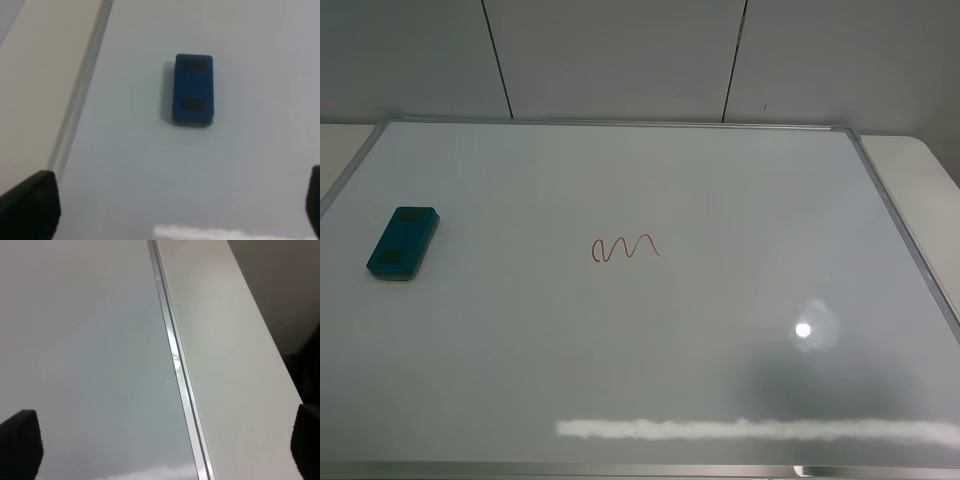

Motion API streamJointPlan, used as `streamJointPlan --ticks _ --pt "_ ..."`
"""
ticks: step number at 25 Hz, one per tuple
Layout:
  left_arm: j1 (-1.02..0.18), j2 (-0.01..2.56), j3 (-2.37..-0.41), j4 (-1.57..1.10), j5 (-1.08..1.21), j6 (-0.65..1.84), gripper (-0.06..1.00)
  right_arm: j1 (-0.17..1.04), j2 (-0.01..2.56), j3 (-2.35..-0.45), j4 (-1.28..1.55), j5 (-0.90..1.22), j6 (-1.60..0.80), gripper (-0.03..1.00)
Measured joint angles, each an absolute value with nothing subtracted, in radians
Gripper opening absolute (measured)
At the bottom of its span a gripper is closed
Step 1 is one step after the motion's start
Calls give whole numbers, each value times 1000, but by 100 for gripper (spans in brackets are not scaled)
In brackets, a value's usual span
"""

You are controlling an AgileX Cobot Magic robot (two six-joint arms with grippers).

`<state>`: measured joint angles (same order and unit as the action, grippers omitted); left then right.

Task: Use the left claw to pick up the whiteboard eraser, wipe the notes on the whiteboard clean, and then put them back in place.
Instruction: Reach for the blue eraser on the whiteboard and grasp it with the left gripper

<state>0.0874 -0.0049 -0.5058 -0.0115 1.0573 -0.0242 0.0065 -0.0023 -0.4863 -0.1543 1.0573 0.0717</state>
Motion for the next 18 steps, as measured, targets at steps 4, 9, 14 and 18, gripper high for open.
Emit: streamJointPlan --ticks 4,9,14,18 --pt "87 -5 -506 -12 1057 -24 99 6 -2 -486 -154 1057 72 99" --pt "87 -5 -506 -7 1057 -24 99 6 -2 -486 -154 1057 72 99" --pt "87 -5 -506 0 1057 -25 99 6 -2 -486 -154 1057 72 99" --pt "87 -5 -506 0 1057 -25 99 6 -2 -486 -154 1057 72 99"
